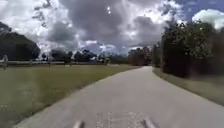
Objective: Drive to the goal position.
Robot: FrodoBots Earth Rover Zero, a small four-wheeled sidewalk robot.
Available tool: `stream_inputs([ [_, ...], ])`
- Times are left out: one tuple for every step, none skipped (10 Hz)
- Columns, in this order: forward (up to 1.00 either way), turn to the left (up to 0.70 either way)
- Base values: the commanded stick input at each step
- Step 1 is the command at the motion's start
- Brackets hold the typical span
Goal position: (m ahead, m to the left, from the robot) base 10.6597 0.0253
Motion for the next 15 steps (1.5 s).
stream_inputs([
  [0.70,-0.35],
  [0.70,-0.35],
  [0.70,-0.35],
  [0.70,-0.20],
  [0.70,0.00],
  [0.70,0.00],
  [0.70,0.00],
  [0.70,0.00],
  [0.70,0.00],
  [0.70,0.00],
  [0.70,0.00],
  [0.70,0.00],
  [0.70,0.00],
  [0.70,0.00],
  [0.70,0.00],
])
